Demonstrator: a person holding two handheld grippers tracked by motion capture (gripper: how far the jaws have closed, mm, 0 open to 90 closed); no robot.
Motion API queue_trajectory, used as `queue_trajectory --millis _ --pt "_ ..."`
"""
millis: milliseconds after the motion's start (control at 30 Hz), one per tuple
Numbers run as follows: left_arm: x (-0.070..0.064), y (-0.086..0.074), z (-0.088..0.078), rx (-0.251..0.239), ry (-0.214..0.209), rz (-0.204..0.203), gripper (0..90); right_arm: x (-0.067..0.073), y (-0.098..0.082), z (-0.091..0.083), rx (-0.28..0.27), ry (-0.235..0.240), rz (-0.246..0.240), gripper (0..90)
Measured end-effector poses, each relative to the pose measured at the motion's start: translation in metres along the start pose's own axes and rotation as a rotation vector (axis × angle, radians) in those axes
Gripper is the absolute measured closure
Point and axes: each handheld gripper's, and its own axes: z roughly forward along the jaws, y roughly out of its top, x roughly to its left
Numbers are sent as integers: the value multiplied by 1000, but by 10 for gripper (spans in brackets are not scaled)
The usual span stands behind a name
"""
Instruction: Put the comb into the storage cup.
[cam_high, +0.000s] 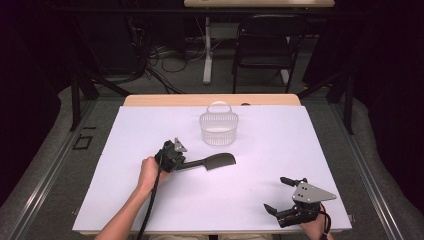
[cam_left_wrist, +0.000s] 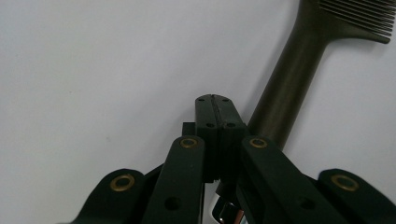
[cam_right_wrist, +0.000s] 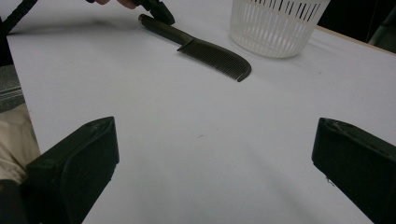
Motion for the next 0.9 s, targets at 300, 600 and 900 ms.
queue_trajectory --millis 300,600,900 --pt "-2 -1 -1 0 -10 9 900 0 0 0 1 0 0 4" --pt "-4 -2 -2 -2 -19 3 900 1 0 1 3 2 8 4" --pt "-3 -2 -4 -7 -19 -3 835 0 0 0 3 1 3 5"
